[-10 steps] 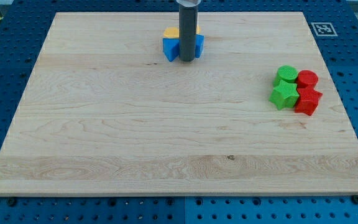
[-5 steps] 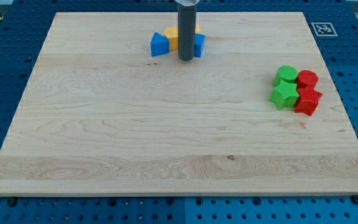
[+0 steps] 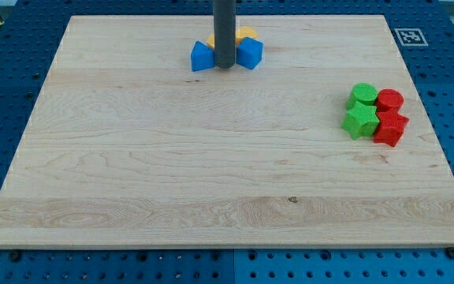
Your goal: Push the triangle to the top left side of the board
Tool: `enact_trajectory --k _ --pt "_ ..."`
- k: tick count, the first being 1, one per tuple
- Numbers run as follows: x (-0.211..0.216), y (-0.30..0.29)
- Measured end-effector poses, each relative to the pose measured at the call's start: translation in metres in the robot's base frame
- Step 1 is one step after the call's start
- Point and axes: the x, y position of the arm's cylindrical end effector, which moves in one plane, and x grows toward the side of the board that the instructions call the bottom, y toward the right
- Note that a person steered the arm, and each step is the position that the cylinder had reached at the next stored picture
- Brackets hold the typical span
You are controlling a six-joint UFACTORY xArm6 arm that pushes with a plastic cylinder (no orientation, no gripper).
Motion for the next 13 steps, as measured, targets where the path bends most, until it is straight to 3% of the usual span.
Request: enact_trajectory --k 4,6,9,12,13 --pt "-0.018 -0.014" --pt "0.001 -0.049" --pt "0.025 -0.05" --pt "0.025 -0.087" --pt "0.051 -0.094"
